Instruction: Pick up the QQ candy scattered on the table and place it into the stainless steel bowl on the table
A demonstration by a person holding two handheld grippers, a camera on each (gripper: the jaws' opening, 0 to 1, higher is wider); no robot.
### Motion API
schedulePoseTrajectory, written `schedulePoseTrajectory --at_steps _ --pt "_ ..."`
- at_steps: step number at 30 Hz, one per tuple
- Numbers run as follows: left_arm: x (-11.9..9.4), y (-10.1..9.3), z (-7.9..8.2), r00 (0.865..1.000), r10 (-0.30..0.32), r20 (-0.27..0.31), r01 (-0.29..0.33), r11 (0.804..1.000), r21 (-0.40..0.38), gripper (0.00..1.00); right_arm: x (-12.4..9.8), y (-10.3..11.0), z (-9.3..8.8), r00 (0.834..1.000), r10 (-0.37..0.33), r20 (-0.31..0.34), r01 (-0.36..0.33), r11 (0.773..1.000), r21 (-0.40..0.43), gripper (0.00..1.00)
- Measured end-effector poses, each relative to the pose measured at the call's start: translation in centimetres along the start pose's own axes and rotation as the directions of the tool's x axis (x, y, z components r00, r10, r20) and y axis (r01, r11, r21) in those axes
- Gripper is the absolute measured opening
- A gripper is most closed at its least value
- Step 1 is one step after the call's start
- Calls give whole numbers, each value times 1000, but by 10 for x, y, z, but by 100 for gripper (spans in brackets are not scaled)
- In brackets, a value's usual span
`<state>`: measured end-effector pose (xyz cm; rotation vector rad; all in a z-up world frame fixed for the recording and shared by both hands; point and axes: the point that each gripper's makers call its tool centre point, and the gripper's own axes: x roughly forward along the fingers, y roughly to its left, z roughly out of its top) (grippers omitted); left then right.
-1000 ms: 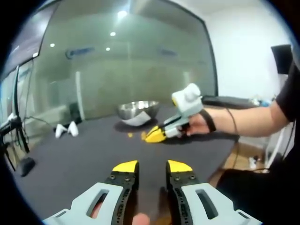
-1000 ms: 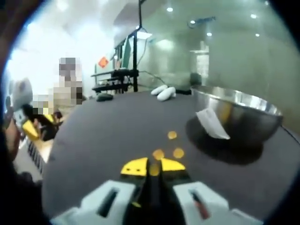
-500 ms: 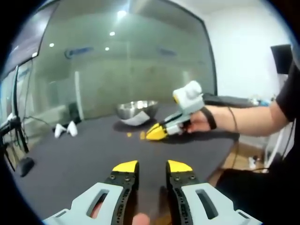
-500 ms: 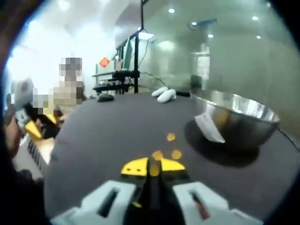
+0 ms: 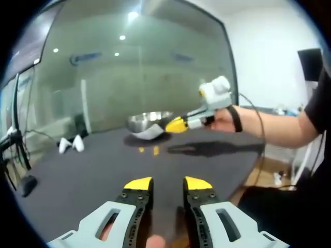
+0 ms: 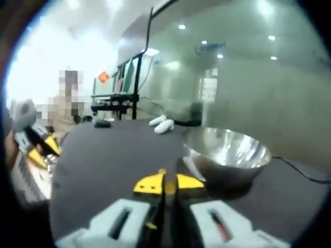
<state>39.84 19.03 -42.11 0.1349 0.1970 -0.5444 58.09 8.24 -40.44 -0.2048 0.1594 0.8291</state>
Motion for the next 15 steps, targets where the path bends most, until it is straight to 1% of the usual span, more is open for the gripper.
schedulePoseTrajectory --at_steps 1,8,11,13,15 --pt "0 0 0 1000 -1 0 1 1000 0 25 0 -6 1 1000 -7 2 7 1000 9 9" --pt "0 1 2 1000 -6 -2 6 1000 5 25 -2 -24 8 999 -32 3 32 999 17 9" --pt "0 2 2 1000 -3 -5 3 1000 7 25 -1 -34 15 999 -48 15 47 999 22 9" --pt "0 1 1 1000 -1 -12 1 1000 17 25 4 -48 23 997 -71 25 70 997 35 9" --pt "0 1 1 1000 -1 -14 1 1000 19 25 10 -58 30 995 -91 34 89 995 36 9"
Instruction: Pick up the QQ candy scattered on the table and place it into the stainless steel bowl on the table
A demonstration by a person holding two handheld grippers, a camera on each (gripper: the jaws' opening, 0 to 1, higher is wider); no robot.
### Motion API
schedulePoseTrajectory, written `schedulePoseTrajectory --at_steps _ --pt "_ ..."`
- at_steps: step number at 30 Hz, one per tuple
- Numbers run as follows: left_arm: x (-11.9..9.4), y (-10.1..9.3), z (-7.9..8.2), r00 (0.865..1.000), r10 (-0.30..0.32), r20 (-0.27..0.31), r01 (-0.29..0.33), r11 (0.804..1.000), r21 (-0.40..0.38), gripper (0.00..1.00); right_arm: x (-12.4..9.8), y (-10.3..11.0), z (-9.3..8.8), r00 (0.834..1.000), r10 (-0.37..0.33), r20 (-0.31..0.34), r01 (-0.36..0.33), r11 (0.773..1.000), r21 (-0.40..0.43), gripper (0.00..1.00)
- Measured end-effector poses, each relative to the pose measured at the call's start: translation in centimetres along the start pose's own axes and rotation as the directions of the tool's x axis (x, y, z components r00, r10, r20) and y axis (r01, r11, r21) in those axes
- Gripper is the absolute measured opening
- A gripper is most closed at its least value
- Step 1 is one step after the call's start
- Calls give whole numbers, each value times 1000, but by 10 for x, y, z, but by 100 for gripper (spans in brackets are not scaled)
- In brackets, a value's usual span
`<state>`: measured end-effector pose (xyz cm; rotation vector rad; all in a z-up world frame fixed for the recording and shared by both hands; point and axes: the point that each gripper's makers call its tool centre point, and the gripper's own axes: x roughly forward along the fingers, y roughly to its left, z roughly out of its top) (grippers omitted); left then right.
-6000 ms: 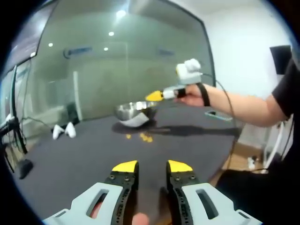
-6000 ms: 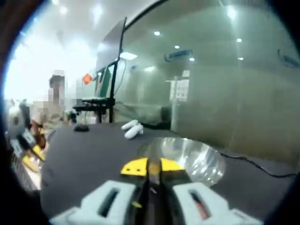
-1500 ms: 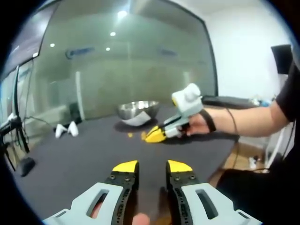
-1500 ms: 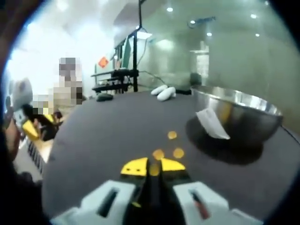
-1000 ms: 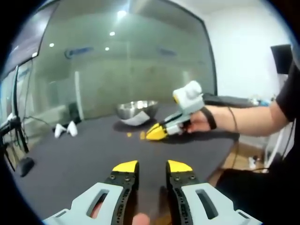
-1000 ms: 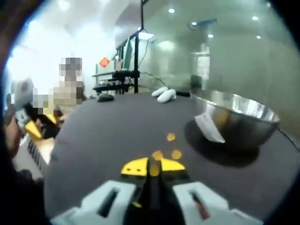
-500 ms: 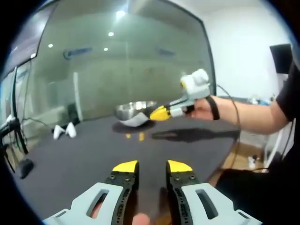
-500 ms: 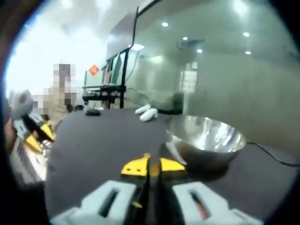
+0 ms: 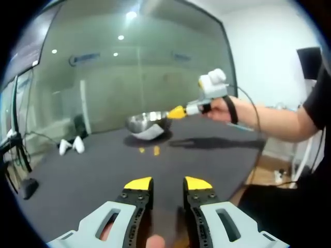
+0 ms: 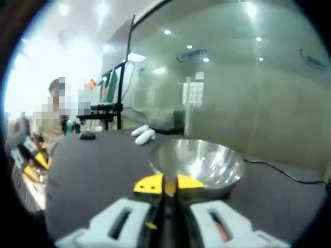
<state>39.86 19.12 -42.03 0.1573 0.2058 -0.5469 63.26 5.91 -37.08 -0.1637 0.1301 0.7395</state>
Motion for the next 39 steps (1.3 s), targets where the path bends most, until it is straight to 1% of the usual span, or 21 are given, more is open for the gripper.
schedulePoseTrajectory --at_steps 1,2,6,9,10,12,13,15,17,18,19,20,21,22,23,26,29,31,34,39 --pt "0 0 0 1000 -1 0 1 1000 -2 25 2 -3 2 1000 -5 3 5 1000 3 9" --pt "-1 0 -1 1000 0 -1 0 1000 -3 25 -2 -2 6 1000 -13 10 13 1000 10 8" --pt "-3 6 -3 1000 7 -5 -7 1000 -6 25 12 -18 17 999 -39 7 39 999 0 8" --pt "-4 9 -3 1000 12 -5 -12 1000 -6 25 18 -23 23 999 -52 9 52 999 -8 8" --pt "-4 10 -3 1000 13 -5 -13 1000 -7 25 14 -20 23 998 -56 9 56 998 -8 8" --pt "-4 12 -2 1000 16 -4 -16 1000 -9 25 15 -18 23 998 -69 11 69 998 -5 8" --pt "-4 15 -3 1000 17 -4 -17 1000 -10 25 17 -19 23 997 -75 12 75 997 -6 8" --pt "-4 13 -3 1000 17 -6 -17 1000 -9 25 19 -21 21 997 -82 10 82 996 -17 8" --pt "-4 15 -4 1000 13 -11 -13 1000 -4 25 20 -21 18 997 -81 1 81 997 -1 9" --pt "-4 16 -5 1000 11 -14 -11 1000 -1 25 21 -21 19 996 -83 14 82 996 32 9" --pt "-4 17 -5 1000 11 -17 -11 1000 1 25 22 -25 19 996 -86 20 85 995 50 12" --pt "-4 18 -6 1000 12 -20 -12 1000 0 25 22 -31 24 993 -107 51 104 992 68 19" --pt "-5 19 -6 1000 14 -20 -14 1000 0 25 22 -32 27 991 -113 72 108 991 78 26" --pt "-5 22 -6 1000 16 -19 -16 1000 -2 25 21 -32 25 993 -104 63 100 992 73 28" --pt "-5 24 -6 1000 16 -18 -16 1000 -3 25 22 -31 25 993 -104 58 99 992 78 27" --pt "-4 20 -6 1000 16 -18 -16 1000 -1 25 21 -29 21 994 -95 51 91 992 82 26" --pt "-2 22 -7 1000 12 -19 -12 1000 1 25 20 -27 20 996 -79 44 74 992 101 25" --pt "-1 21 -7 1000 10 -20 -10 1000 1 25 18 -25 21 996 -77 46 71 992 106 24" --pt "0 14 -5 1000 7 -19 -7 1000 4 25 15 -23 23 996 -75 49 69 992 103 23" --pt "0 15 -5 1000 6 -19 -6 1000 5 25 12 -20 23 997 -68 48 64 994 92 23"
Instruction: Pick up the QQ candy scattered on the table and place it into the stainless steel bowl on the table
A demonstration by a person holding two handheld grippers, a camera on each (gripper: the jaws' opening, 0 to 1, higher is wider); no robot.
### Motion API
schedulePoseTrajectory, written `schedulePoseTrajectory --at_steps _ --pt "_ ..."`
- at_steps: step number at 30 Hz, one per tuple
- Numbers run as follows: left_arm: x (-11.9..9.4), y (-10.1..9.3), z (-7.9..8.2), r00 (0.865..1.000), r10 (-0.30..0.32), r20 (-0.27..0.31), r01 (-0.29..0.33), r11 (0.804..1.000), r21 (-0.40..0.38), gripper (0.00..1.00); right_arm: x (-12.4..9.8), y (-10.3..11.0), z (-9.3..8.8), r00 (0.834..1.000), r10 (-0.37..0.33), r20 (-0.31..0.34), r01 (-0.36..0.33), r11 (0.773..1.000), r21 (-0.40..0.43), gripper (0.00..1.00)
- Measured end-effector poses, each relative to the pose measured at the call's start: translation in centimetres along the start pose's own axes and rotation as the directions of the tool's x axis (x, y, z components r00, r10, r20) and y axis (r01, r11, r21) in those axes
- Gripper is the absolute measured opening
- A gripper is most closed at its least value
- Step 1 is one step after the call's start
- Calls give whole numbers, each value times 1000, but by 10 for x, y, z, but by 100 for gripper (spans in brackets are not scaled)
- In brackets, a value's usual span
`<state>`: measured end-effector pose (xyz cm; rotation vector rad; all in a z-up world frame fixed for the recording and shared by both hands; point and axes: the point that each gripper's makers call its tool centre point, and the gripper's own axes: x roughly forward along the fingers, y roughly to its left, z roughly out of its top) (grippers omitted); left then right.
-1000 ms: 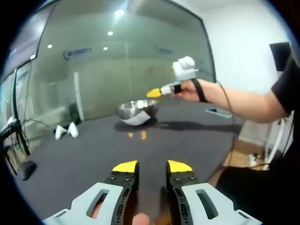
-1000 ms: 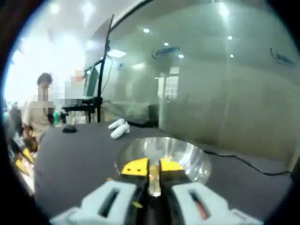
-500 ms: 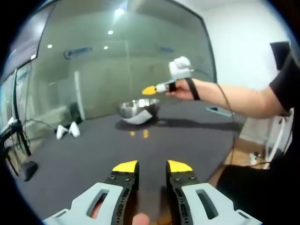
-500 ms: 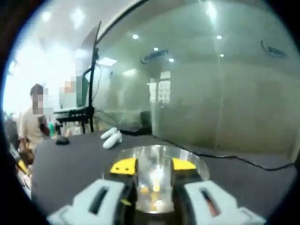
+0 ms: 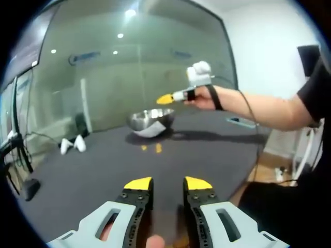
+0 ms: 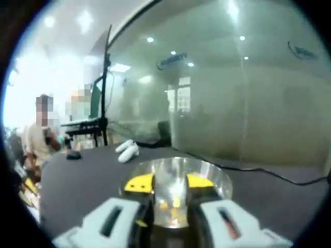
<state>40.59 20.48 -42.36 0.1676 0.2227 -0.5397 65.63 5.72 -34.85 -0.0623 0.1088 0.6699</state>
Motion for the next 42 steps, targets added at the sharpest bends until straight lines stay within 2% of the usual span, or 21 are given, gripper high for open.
schedulePoseTrajectory --at_steps 7,9,11,16,20,27,33,42 --pt "-1 -5 2 1000 1 3 -1 1000 2 25 -6 5 -1 1000 23 -8 -23 1000 -13 22" --pt "-1 -3 1 1000 3 4 -3 1000 1 25 -12 6 3 999 16 28 -15 999 -39 19" --pt "-2 0 1 1000 2 8 -2 1000 -3 25 -21 9 -1 999 23 27 -22 998 -61 18" --pt "-1 4 1 1000 0 5 0 1000 5 25 -41 25 -16 995 98 -2 -98 992 -86 18" --pt "1 -2 5 1000 -8 15 7 1000 6 25 -56 49 -44 974 214 -70 -222 966 -134 17" --pt "6 -14 5 1000 -21 13 21 1000 14 25 -67 69 -81 945 298 -136 -316 940 -129 17" --pt "6 -19 6 1000 -20 10 20 1000 19 25 -61 72 -95 930 334 -153 -353 929 -114 17" --pt "1 -20 7 1000 -9 14 8 1000 13 25 -46 86 -98 912 377 -163 -396 912 -105 17"
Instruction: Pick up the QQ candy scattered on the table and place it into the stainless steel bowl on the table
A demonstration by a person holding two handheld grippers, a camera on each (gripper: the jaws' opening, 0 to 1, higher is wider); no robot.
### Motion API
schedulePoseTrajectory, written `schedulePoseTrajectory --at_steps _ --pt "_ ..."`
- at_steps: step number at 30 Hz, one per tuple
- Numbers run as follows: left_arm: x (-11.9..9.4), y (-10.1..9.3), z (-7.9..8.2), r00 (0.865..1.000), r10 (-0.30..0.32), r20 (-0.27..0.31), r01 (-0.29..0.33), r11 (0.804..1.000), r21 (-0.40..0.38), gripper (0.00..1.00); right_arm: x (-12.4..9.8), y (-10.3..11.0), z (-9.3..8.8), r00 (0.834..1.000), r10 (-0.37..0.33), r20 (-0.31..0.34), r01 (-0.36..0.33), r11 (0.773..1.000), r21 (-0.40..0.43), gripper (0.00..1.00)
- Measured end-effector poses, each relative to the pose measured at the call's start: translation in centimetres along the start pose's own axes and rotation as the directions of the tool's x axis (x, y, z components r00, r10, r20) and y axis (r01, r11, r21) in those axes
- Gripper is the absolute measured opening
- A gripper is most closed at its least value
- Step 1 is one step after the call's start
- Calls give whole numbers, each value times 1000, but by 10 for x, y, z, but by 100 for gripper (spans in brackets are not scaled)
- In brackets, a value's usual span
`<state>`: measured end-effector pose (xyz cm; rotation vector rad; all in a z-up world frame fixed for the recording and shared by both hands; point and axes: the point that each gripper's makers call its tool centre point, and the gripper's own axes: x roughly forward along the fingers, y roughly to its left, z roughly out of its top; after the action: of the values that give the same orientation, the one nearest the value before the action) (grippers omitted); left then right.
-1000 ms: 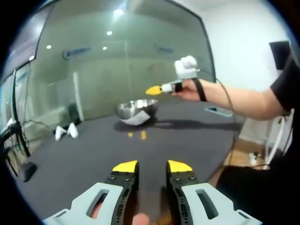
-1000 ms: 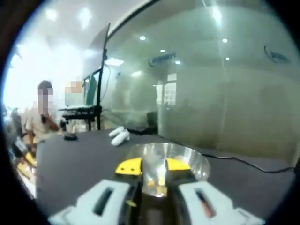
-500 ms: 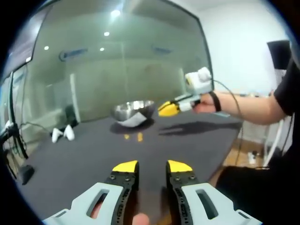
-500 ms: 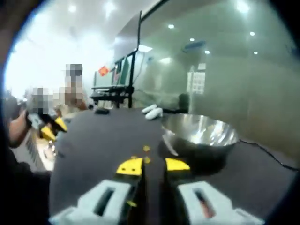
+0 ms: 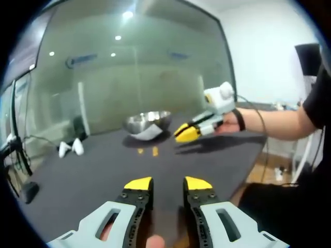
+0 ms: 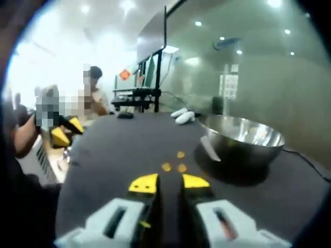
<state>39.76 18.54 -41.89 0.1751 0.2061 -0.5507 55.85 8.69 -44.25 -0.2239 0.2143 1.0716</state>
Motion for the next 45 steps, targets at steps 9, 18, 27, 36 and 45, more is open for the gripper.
schedulePoseTrajectory --at_steps 9,18,27,36,45 --pt "-3 4 0 1000 10 3 -10 1000 -6 25 26 5 -13 997 30 -65 -30 1000 -2 18" --pt "-4 6 -2 1000 9 3 -9 1000 -9 25 49 19 -11 994 42 -101 -42 999 4 18" --pt "-5 10 -2 1000 13 7 -13 1000 -12 25 60 26 -20 989 36 -140 -35 999 8 18" --pt "-6 15 -1 1000 14 11 -14 1000 -13 25 63 27 -19 990 49 -132 -48 999 7 18" --pt "-5 17 -3 1000 15 4 -15 1000 -9 25 75 25 -16 992 43 -116 -38 998 39 17"
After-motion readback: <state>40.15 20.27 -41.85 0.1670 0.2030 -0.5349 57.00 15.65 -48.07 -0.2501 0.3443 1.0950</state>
